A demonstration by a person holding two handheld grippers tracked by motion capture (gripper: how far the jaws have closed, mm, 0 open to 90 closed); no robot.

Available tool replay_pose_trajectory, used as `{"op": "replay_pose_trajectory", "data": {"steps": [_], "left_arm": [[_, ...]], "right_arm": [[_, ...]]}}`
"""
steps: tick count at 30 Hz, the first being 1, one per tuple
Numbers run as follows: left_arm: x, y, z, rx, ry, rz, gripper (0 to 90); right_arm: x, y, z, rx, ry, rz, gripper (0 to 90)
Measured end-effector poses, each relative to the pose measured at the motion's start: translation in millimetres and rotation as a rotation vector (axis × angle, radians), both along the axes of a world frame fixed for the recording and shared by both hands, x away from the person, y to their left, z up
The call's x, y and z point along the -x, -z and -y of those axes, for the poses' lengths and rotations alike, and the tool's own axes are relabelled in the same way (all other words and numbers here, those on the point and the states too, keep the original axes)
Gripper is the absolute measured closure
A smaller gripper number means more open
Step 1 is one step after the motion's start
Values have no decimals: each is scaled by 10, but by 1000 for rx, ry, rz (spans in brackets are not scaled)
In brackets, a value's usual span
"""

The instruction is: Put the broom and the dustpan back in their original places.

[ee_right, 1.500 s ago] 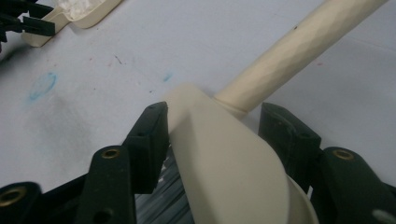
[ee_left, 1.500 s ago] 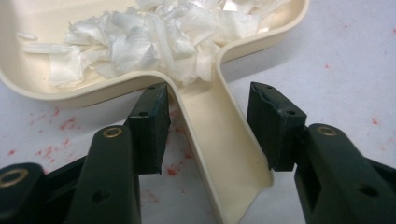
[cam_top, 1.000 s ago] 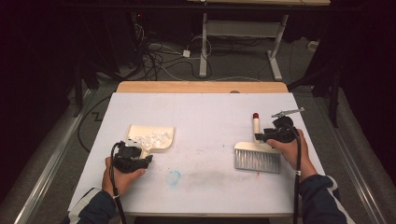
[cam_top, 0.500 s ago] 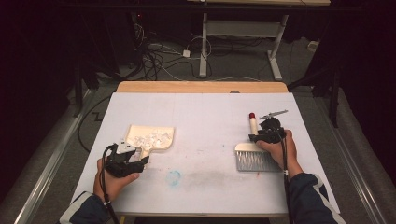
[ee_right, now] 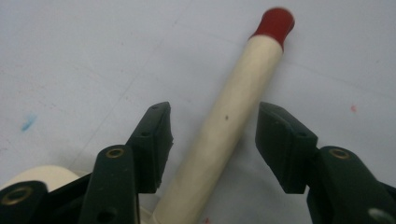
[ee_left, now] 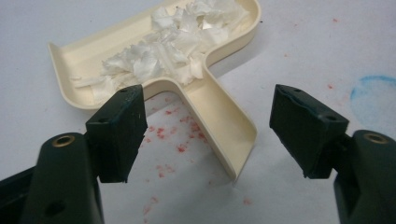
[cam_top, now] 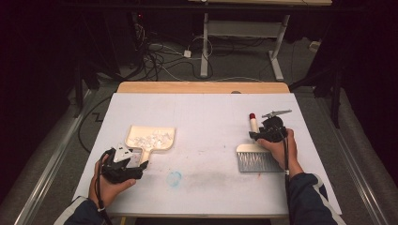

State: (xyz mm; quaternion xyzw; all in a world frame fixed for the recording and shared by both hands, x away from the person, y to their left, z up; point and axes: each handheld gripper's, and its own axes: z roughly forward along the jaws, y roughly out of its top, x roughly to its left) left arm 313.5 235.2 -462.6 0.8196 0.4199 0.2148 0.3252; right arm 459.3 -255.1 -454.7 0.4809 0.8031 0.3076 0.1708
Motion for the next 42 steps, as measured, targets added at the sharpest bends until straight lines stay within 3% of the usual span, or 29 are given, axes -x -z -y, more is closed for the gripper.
{"op": "replay_pose_trajectory", "data": {"steps": [8,11,17,19,28,34,42], "left_arm": [[31,1,40,-7,22,18,216],[52,-1,57,-14,39,29,210],[117,7,51,-13,70,55,199],[141,3,47,-7,84,68,199],[203,24,62,-18,114,85,198],[229,34,108,-43,131,104,198],[238,31,121,-45,147,113,198]], "right_arm": [[81,-157,-14,-29,-25,142,413],[125,-226,-17,-68,-33,190,398],[222,-363,-51,-77,-53,293,347],[250,-394,-59,-76,-44,318,281],[387,-522,-78,-95,-53,381,261],[473,-584,-91,-103,-69,406,250],[610,-663,-111,-107,-88,436,236]]}}
